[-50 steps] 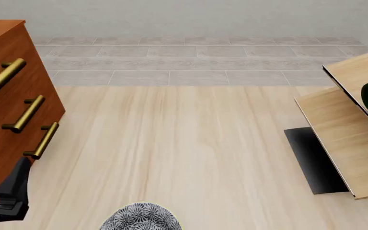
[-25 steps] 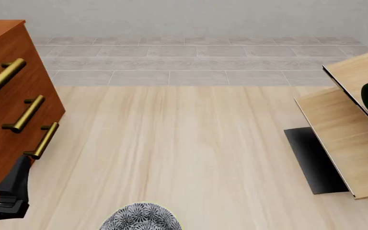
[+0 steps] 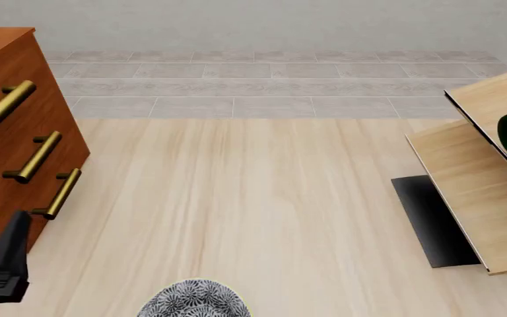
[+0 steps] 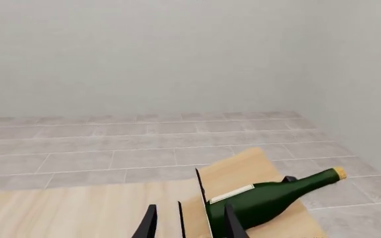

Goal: Put the wine bottle on the wine rack.

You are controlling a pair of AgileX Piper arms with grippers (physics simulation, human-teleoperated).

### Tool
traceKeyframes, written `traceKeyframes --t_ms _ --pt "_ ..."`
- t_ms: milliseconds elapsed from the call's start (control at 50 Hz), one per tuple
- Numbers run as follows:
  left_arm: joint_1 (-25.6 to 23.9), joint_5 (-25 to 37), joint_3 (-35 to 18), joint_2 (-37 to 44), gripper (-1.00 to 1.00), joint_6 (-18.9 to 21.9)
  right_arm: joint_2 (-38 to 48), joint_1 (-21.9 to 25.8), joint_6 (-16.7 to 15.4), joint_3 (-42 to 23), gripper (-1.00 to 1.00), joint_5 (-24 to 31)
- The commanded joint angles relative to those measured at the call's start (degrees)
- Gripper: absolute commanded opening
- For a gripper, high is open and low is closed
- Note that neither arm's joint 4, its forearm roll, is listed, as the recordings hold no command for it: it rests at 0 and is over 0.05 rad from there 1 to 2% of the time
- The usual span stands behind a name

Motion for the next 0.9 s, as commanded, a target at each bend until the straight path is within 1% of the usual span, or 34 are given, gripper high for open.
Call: traceKeyframes --t_ms 20,100,260,300,340,380,640,680,700,760,800,840,880,900 --pt "0.3 3.4 -2.4 -2.1 1.0 0.5 -3.1 1.5 -0.6 0.8 1.0 2.3" --pt "0.4 4.6 -3.4 -2.7 1.0 0.7 -4.3 2.3 -1.2 1.0 1.0 3.4" --pt "0.4 6.5 -4.8 -3.6 1.0 1.1 -7.2 2.6 -1.4 1.5 1.0 5.5" --pt "0.3 6.8 -5.1 -3.8 1.0 1.1 -7.8 2.5 -0.8 1.9 1.0 5.8" --pt "0.4 7.1 -5.3 -3.9 1.0 1.2 -8.6 2.8 -1.1 2.5 1.0 6.1" --pt "0.4 7.4 -5.7 -3.9 1.0 1.3 -9.3 2.8 -0.7 2.8 1.0 6.6" --pt "0.2 9.0 -7.4 -4.1 1.0 1.8 -14.8 4.1 -2.4 4.9 1.0 10.4" --pt "0.1 9.2 -7.7 -4.1 1.0 1.8 -15.6 4.0 -2.2 5.1 1.0 11.0" --pt "0.1 9.4 -7.9 -4.1 1.0 1.8 -16.2 4.3 -2.7 5.2 1.0 11.4" --pt "0.0 9.7 -8.3 -4.1 1.0 2.0 -17.1 4.1 -2.4 5.4 1.0 12.0" --pt "-0.1 10.0 -8.7 -4.1 1.0 2.1 -17.7 4.4 -3.1 5.8 1.0 12.4" --pt "-0.1 10.2 -9.0 -4.1 1.0 1.9 -18.2 4.0 -2.1 5.4 1.0 12.9" --pt "0.0 10.2 -9.1 -4.1 1.0 2.0 -18.8 4.2 -2.9 5.5 1.0 13.4" --pt "-0.1 10.3 -9.1 -4.1 1.0 2.0 -18.9 4.2 -2.7 5.5 1.0 13.5"
